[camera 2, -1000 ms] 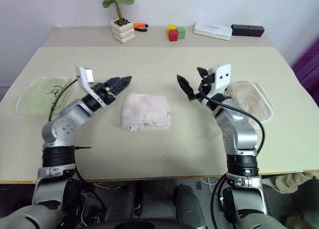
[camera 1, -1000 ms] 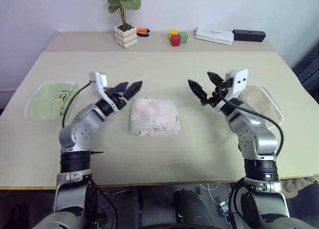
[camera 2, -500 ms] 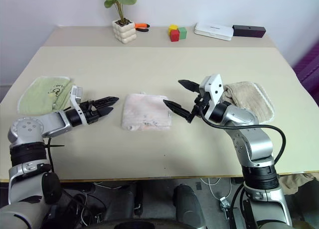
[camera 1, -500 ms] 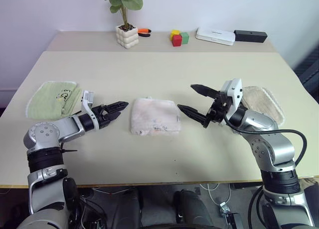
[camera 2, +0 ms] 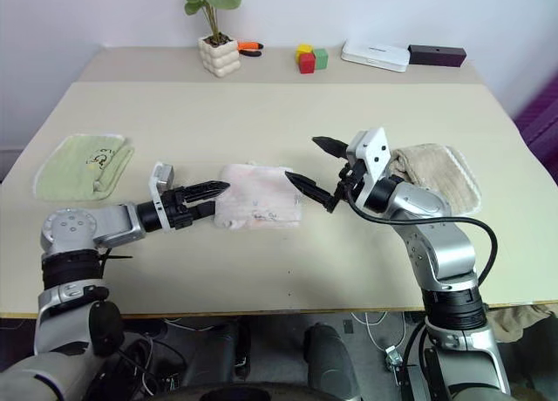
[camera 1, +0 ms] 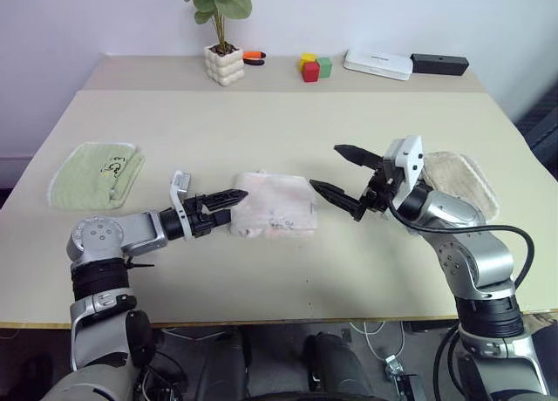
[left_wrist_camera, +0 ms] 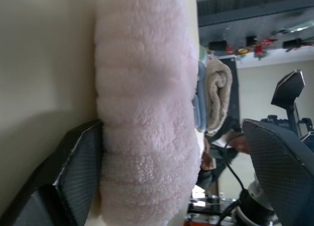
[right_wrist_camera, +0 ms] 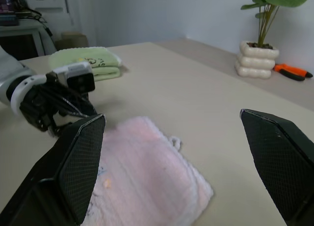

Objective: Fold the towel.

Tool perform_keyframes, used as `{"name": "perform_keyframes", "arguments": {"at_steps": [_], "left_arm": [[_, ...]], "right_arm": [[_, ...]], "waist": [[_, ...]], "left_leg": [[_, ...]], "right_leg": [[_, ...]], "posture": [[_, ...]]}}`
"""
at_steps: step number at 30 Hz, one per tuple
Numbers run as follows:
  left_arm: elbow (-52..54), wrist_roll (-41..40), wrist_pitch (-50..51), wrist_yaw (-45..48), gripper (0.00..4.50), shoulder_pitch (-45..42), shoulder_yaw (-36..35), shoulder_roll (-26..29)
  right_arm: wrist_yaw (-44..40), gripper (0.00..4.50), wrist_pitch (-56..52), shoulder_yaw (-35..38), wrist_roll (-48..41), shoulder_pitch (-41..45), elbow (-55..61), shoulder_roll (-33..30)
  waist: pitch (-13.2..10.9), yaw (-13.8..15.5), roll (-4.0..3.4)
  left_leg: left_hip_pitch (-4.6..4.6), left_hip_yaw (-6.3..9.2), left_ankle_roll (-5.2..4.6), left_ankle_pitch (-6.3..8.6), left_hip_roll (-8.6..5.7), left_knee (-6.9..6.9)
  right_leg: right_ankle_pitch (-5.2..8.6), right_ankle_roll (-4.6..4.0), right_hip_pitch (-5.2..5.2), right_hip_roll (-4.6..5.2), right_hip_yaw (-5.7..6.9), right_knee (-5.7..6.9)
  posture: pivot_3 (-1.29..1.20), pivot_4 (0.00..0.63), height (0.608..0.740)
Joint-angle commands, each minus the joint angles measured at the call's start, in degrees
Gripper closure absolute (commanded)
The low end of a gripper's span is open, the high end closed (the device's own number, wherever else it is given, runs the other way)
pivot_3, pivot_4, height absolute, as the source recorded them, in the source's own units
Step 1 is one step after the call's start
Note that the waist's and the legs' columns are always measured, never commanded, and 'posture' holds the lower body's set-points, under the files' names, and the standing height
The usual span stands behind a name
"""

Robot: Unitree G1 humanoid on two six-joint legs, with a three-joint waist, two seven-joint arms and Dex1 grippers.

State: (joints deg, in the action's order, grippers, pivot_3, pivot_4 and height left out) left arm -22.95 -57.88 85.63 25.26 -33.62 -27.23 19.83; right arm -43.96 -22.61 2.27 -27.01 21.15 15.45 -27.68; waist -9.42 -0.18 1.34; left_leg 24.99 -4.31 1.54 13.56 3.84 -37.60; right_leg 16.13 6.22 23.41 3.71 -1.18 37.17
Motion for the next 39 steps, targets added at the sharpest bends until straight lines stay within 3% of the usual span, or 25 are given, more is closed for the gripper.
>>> {"name": "perform_keyframes", "arguments": {"at_steps": [1, 6, 7, 14, 22, 27, 39], "left_arm": [[-2.74, 1.93, -0.09, 0.53, 1.80, -0.39, 2.54, -2.51], [-5.24, 4.30, -2.00, 2.69, 4.20, -1.79, 4.63, -3.64], [-5.58, 4.67, -2.24, 3.14, 4.48, -1.95, 4.88, -3.74], [-6.54, 6.37, -7.40, 3.01, 4.48, -3.45, 3.55, -4.82], [0.07, 8.05, -18.66, 5.26, 4.48, -1.20, 3.72, -5.49], [2.06, 8.47, -29.38, 3.46, 4.48, -2.08, 0.16, -6.49], [1.21, 10.49, -46.64, -0.57, 4.48, -6.40, -5.44, -2.72]], "right_arm": [[0.50, 0.00, 1.39, 0.39, 0.58, 1.25, 0.96, -0.18], [0.68, 0.00, 1.48, 0.27, 1.33, 1.05, 1.19, -0.24], [0.42, 0.00, 1.66, 0.33, 1.51, 0.84, 1.41, -0.60], [-6.26, 0.00, 3.70, 2.60, 0.10, -3.28, 2.31, -6.53], [-7.96, 0.00, 2.50, 2.49, -2.04, -4.52, 2.44, -7.14], [-8.42, 0.00, 2.02, 2.11, -2.19, -4.07, 1.55, -6.84], [-8.52, 0.00, 1.88, 0.13, -1.89, -1.10, -0.92, -5.46]], "waist": [[0.00, 0.06, 0.00], [0.07, 1.10, -0.13], [0.09, 1.13, -0.16], [0.10, 1.22, -0.17], [0.11, 0.74, -0.19], [0.06, 0.46, -0.15], [-0.04, 0.55, 0.00]], "left_leg": [[0.00, 0.00, 0.00, 0.00, 0.00, -0.01], [-0.13, 0.01, 0.00, 0.00, 0.00, -0.01], [-0.21, 0.01, 0.00, 0.00, -0.02, -0.01], [-0.63, 0.05, -0.01, 0.02, -0.12, 0.01], [-0.68, 0.02, -0.01, 0.01, -0.09, 0.15], [-0.63, -0.01, 0.00, 0.01, -0.05, 0.22], [-0.53, -0.05, 0.00, 0.01, -0.05, 0.37]], "right_leg": [[0.00, 0.00, 0.00, 0.00, 0.00, 0.00], [0.01, -0.02, -0.11, 0.00, 0.00, 0.02], [0.01, -0.03, -0.22, 0.01, 0.01, 0.01], [0.13, -0.24, -0.73, 0.15, 0.06, -0.17], [0.13, -0.25, -0.70, 0.14, 0.02, -0.20], [0.12, -0.25, -0.56, 0.10, 0.00, -0.19], [0.02, -0.04, -0.39, 0.06, -0.01, -0.20]], "posture": [[0.00, 0.150, 0.735], [0.00, 0.150, 0.735], [0.00, 0.150, 0.735], [0.00, 0.150, 0.735], [0.00, 0.150, 0.735], [0.00, 0.150, 0.735], [0.00, 0.150, 0.735]]}}
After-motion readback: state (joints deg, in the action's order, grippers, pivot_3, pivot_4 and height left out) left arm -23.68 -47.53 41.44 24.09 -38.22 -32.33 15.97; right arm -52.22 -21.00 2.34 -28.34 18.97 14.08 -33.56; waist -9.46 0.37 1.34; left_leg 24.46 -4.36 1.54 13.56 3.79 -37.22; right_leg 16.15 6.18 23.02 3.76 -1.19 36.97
